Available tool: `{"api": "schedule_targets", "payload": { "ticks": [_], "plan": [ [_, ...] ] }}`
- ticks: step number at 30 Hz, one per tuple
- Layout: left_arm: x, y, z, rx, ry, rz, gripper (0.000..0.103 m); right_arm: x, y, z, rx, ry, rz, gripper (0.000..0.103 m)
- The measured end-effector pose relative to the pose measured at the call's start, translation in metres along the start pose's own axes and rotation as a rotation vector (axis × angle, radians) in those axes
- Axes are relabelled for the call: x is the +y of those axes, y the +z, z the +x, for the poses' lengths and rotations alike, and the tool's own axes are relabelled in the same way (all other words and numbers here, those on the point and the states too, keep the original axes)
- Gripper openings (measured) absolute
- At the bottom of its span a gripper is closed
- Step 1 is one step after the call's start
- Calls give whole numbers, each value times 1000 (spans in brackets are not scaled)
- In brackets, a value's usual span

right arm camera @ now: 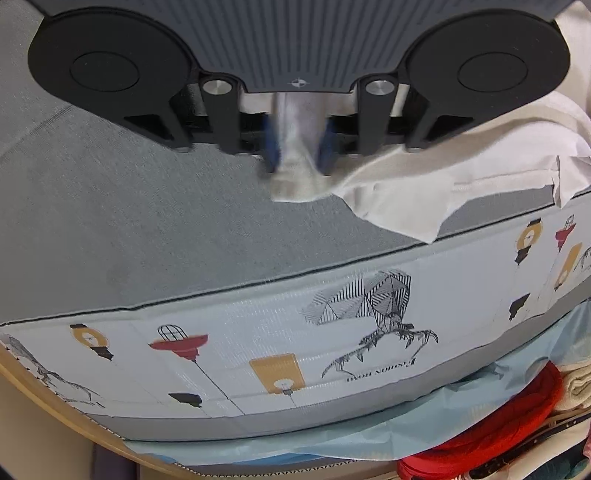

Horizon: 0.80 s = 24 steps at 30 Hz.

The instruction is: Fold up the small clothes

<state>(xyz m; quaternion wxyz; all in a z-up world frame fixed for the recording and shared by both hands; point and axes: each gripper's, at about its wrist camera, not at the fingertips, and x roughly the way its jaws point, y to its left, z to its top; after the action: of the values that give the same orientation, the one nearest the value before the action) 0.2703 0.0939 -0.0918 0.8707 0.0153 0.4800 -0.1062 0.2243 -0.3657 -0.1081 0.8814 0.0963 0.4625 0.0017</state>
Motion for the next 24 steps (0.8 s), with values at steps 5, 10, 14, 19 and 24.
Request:
{"api": "schedule_targets", "payload": {
  "ticks": [5, 10, 14, 19, 24],
  "plan": [
    [6, 7, -20, -93, 32, 21, 5, 6, 9, -13, -116, -2, 6, 6],
    [25, 11, -36, -192, 101, -61, 5, 10, 22, -42, -340, 44, 43, 6],
    [18, 13, -36, -197, 122, -46, 12, 17, 29, -29, -309, 0, 47, 12],
    [36, 9, -39, -104, 113, -138, 18, 11, 29, -23, -244, -54, 119, 31],
    [44, -18, -49, 27, 13, -139, 19, 1, 9, -32, -92, 54, 104, 31]
  ]
}}
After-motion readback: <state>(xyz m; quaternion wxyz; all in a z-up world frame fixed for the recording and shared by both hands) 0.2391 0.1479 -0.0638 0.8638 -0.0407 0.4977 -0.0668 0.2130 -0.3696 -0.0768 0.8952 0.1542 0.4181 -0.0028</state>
